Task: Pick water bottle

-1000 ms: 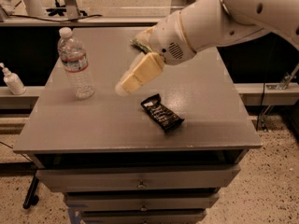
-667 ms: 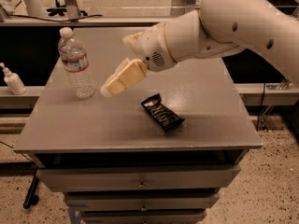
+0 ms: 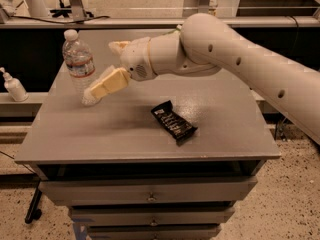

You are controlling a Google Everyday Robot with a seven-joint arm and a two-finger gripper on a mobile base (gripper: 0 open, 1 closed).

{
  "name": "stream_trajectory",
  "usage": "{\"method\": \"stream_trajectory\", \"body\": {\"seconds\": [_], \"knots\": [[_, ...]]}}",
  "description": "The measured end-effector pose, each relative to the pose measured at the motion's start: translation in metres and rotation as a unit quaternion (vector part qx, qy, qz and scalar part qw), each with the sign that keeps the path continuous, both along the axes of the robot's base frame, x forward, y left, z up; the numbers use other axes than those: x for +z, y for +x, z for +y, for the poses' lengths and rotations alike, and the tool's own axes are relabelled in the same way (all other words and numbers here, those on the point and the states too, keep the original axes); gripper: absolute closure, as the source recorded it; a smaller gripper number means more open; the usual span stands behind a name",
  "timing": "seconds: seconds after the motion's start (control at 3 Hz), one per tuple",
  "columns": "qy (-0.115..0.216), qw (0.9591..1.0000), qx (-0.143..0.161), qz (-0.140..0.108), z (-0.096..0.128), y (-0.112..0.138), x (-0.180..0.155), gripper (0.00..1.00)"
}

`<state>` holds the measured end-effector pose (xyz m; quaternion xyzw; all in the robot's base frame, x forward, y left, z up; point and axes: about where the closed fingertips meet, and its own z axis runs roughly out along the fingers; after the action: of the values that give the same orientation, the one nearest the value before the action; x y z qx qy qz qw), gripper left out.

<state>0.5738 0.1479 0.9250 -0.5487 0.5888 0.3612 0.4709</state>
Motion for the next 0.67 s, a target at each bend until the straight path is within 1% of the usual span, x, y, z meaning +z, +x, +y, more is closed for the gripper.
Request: {"method": "stream_trajectory", "body": {"seconds": [0.33, 0.67], "knots": [[0.037, 0.9992, 0.011, 0.0, 0.03, 0.015, -0.011, 0.0], [0.062, 0.9979, 0.019, 0.002, 0.051, 0.021, -0.019, 0.12]]}}
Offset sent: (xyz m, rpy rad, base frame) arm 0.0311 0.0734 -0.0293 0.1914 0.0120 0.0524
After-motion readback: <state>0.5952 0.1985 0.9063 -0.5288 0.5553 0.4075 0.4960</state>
